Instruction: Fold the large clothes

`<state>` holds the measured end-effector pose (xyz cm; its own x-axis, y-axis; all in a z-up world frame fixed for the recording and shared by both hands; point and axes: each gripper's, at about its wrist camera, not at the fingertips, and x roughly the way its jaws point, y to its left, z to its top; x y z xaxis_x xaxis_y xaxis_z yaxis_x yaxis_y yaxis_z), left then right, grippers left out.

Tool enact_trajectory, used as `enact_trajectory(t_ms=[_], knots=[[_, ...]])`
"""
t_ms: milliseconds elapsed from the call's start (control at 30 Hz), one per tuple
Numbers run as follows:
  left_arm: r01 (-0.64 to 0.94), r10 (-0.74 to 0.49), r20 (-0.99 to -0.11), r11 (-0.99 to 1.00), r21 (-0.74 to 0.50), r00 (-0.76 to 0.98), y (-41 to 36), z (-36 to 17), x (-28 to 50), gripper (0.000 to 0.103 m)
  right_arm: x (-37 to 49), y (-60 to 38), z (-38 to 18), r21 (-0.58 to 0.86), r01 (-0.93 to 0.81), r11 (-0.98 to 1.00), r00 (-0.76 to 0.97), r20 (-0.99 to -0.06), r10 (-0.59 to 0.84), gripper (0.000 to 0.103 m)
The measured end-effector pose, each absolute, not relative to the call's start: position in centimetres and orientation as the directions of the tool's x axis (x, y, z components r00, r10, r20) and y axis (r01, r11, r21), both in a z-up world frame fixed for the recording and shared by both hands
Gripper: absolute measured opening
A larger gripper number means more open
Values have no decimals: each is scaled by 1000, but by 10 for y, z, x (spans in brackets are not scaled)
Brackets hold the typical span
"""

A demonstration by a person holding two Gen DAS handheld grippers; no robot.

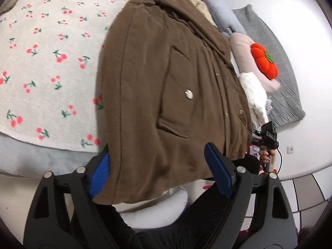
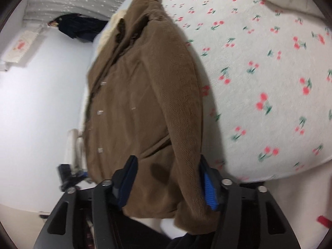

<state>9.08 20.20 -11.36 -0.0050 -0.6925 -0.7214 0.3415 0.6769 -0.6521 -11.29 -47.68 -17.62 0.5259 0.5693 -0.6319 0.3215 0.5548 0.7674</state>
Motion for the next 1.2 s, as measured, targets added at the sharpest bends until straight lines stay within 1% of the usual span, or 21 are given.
enact_trajectory(t_ms=[33,100,167,200,233,300,333,367,433,500,567,700,767,867,1067,1200], knots=[[354,-689,-725,677,-645,-5,201,-112,89,83,-114,-475,-175,774,311,551,530,-623,576,51],[383,-642,-767,706,-596,-10,196,-113,86,83,-114,-473,-176,753,319,576,511,-648,564,51],[401,-563,-825,747,-530,-42,189,-122,83,83,-111,-468,-182,686,363,631,441,-723,532,51],[412,-543,-838,753,-513,-52,185,-124,81,83,-109,-465,-189,653,394,647,385,-757,528,51],[428,-531,-846,755,-498,-47,183,-123,79,83,-107,-464,-192,640,409,650,358,-768,531,50],[454,-497,-867,765,-457,-37,177,-119,75,77,-105,-461,-190,621,395,677,340,-783,520,42],[460,-475,-879,774,-435,-32,175,-119,74,66,-103,-458,-187,613,371,697,333,-789,516,30],[463,-447,-894,787,-408,-28,174,-119,72,49,-104,-455,-184,609,353,710,335,-791,512,19],[448,-437,-899,800,-398,-20,175,-118,70,29,-108,-451,-176,600,326,731,360,-793,491,13],[408,-492,-871,793,-452,-7,184,-112,70,18,-115,-453,-167,622,302,722,409,-769,491,11],[371,-579,-815,763,-530,25,190,-102,68,13,-123,-458,-160,671,279,687,482,-716,504,9],[342,-728,-678,666,-663,104,194,-78,59,10,-135,-459,-138,755,204,624,603,-599,527,8],[338,-763,-632,635,-694,136,194,-67,60,8,-136,-457,-124,779,155,608,650,-544,531,8],[342,-802,-567,594,-728,188,192,-43,67,8,-126,-453,-96,783,99,614,690,-498,525,8],[374,-827,-478,561,-738,297,179,10,96,7,-92,-450,-44,776,1,630,752,-416,511,8],[393,-822,-437,562,-728,366,163,40,130,7,-62,-460,-19,784,-10,620,793,-372,483,8]])
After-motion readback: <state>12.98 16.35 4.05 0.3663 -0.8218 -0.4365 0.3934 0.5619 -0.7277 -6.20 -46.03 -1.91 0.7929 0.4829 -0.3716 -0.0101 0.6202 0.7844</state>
